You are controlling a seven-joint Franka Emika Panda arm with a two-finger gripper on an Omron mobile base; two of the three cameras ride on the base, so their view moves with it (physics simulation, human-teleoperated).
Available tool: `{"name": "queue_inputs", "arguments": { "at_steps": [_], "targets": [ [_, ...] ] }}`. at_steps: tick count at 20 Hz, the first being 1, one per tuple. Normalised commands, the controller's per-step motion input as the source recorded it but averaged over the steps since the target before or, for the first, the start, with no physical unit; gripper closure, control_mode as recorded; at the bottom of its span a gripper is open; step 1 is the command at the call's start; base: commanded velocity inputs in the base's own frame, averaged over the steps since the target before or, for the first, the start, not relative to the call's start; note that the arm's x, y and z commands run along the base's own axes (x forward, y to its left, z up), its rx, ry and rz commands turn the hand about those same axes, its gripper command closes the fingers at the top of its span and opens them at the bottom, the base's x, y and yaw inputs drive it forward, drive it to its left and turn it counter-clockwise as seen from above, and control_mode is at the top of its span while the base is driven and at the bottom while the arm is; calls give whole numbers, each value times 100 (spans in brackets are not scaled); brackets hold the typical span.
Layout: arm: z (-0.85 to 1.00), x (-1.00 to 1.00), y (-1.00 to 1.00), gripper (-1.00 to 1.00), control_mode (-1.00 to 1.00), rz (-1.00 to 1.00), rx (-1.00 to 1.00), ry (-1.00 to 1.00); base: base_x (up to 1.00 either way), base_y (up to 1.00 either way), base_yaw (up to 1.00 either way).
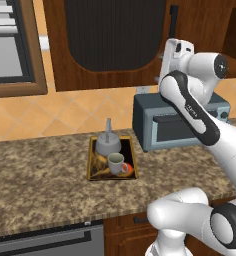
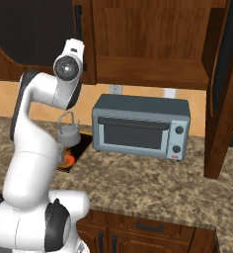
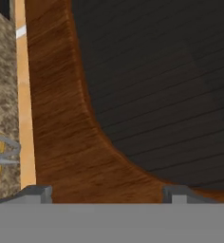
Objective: Pick the kettle from the counter and place it on the tray. Then pick the mug from the cabinet and place it on the tray. Then close the cabinet doors.
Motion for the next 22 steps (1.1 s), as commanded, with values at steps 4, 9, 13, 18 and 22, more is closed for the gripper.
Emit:
{"name": "queue_inputs", "arguments": {
  "at_steps": [4, 9, 13, 18, 22],
  "targets": [
    [0, 2, 45, -100, -100, 35, 0, 12, 0, 0, 0],
    [0, -5, 46, -100, -100, 28, -8, 8, 0, 0, 0],
    [2, -29, 45, -100, -100, 21, -16, 0, 0, 0, 0],
    [2, -30, 35, -100, -100, 15, -19, -3, 0, 0, 0],
    [10, -61, 3, -100, -100, -2, -13, -15, 0, 0, 0]
  ]
}}
